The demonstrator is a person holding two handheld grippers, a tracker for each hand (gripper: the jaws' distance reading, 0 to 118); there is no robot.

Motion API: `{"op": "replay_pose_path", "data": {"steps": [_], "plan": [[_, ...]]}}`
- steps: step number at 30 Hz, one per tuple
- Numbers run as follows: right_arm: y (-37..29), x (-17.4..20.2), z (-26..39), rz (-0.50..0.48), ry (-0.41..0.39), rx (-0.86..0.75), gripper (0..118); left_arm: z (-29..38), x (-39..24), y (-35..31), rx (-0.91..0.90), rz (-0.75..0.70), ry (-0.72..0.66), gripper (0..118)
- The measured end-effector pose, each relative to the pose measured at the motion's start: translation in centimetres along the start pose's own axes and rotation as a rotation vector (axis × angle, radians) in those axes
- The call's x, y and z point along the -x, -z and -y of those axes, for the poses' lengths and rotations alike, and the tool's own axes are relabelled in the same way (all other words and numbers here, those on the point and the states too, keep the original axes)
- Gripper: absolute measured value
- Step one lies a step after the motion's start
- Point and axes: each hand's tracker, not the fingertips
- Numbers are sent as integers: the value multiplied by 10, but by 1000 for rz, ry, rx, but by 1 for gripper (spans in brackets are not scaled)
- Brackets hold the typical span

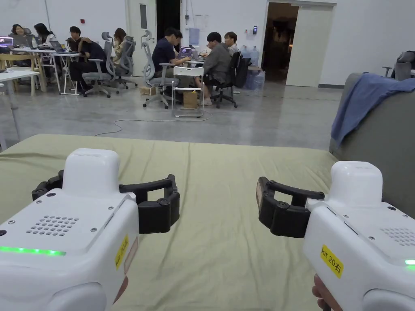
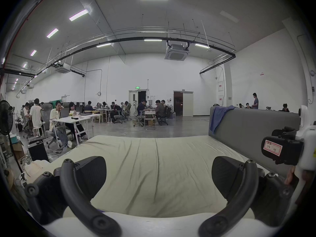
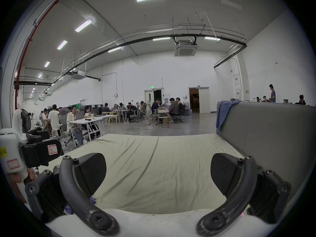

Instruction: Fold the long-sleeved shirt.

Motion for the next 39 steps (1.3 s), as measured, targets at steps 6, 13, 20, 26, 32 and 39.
{"op": "replay_pose_path", "data": {"steps": [6, 13, 20, 26, 32, 39], "plan": [[0, 0, 1, -15, 10, 8, 118, 2, -3, -2, 1, 0, 25, 116], [0, 2, 23, 9, 3, 62, 0, 18, -6, -1, 61, 87, -21, 0], [29, 51, 28, -94, 42, 112, 0, 4, 58, -28, 51, -65, -96, 0], [44, 201, 30, -616, 32, 195, 0, 12, 181, -108, 104, -478, -132, 0], [28, 269, 45, -1049, 197, 332, 0, 39, 245, -144, 189, -612, -197, 0], [39, 205, 72, -832, 69, 399, 0, 138, 263, -51, 376, -384, -333, 116]]}}
